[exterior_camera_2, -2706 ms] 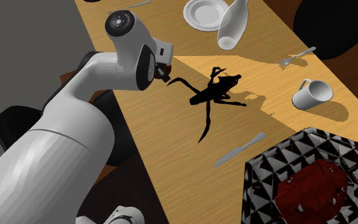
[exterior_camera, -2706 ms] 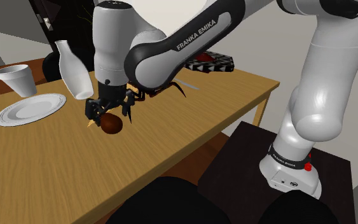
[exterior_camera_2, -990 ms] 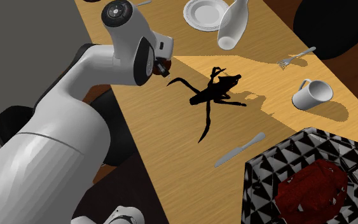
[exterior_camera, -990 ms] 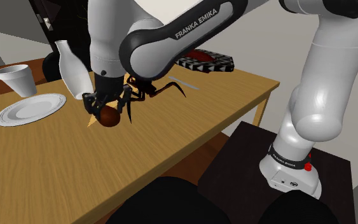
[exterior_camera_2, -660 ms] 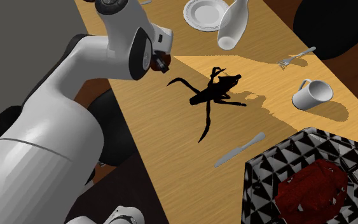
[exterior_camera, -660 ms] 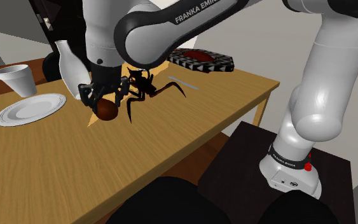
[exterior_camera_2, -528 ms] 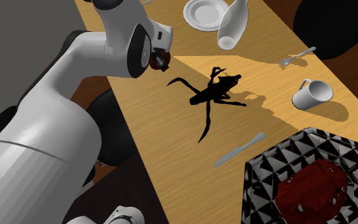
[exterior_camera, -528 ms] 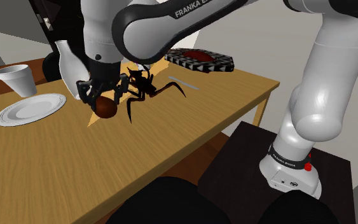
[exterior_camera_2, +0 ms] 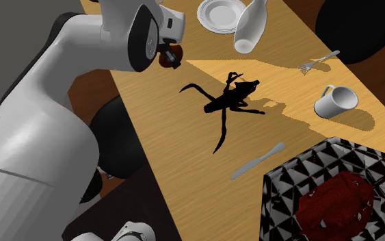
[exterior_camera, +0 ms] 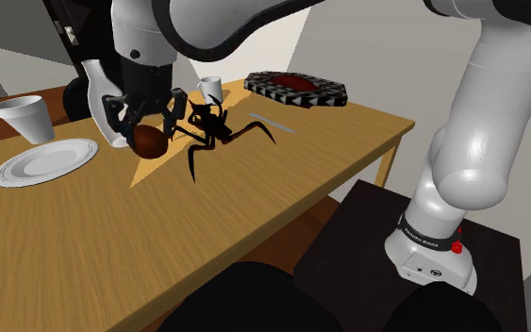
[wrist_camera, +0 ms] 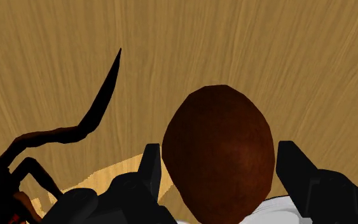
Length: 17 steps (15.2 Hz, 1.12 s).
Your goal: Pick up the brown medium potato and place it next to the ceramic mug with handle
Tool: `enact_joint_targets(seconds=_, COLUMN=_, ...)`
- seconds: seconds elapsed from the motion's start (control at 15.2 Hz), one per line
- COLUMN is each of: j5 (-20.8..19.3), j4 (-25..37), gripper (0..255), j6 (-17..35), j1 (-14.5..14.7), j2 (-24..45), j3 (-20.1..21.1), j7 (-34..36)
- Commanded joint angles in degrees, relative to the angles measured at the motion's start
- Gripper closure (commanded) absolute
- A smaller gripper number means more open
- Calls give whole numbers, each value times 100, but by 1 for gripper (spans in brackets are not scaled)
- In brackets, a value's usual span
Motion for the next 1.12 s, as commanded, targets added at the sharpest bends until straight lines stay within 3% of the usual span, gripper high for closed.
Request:
enact_joint_targets(seconds=0.0, j5=24, j4=128, gripper=255, j6=-144, j1=-4, j2=-18, j3=-2, j7=-32)
enact_joint_targets(seconds=0.66, j5=35, j4=935, gripper=255, j6=-907, j1=19, j2=32, j3=17, j7=-94)
enact_joint_targets(seconds=1.06, j5=425, j4=731, gripper=255, j6=-787, j1=-431, j2=-146, j3=-374, j7=-1013)
